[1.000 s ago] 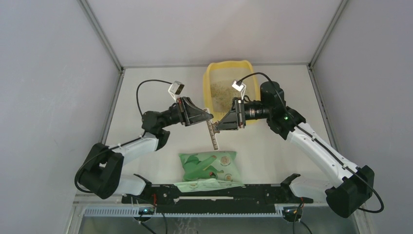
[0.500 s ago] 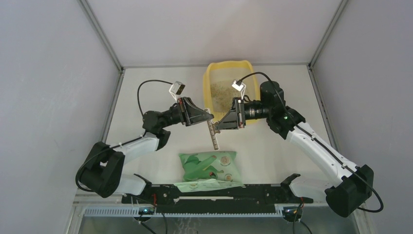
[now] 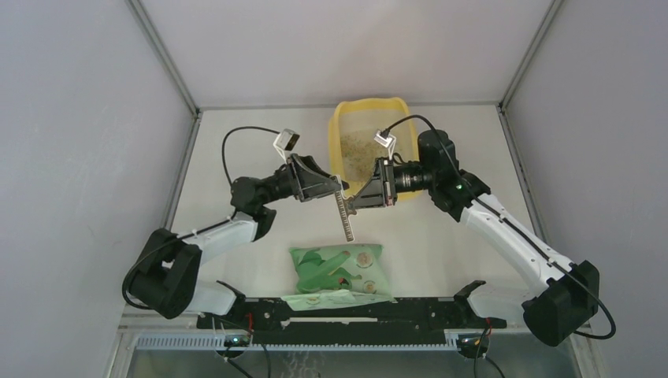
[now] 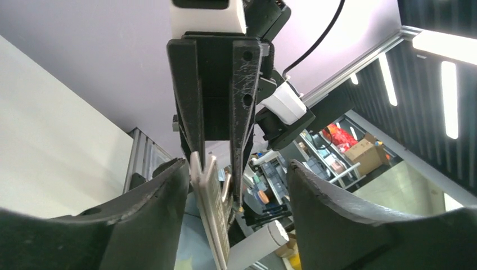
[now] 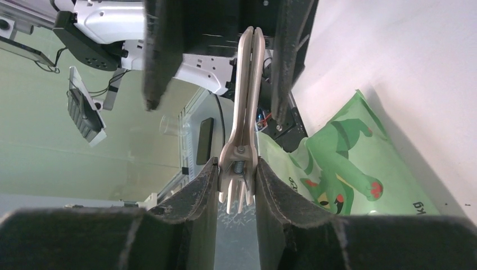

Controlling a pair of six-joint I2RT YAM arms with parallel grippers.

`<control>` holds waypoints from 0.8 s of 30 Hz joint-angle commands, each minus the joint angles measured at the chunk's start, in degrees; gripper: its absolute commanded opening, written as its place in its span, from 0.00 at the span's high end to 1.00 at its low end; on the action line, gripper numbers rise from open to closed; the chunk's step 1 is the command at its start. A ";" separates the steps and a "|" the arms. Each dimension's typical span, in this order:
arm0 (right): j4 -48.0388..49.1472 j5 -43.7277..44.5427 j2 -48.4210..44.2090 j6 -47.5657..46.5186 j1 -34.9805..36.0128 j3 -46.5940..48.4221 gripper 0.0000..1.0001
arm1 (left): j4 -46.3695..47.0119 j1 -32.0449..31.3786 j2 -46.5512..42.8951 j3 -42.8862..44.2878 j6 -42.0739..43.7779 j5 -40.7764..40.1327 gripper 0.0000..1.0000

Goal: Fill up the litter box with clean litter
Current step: Pick up the clamp at the center of the board.

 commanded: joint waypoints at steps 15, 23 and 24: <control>11.94 -4.74 1.54 8.87 -1.79 0.44 1.00 | -17.23 0.66 -9.55 0.75 15.89 -0.84 0.00; 13.83 -4.49 2.09 10.36 -1.57 0.40 1.00 | -17.61 0.30 -8.20 0.68 16.33 -0.64 0.64; 14.61 -4.47 2.13 10.41 -1.60 0.39 1.00 | -17.36 0.32 -7.97 0.68 16.17 -0.57 0.71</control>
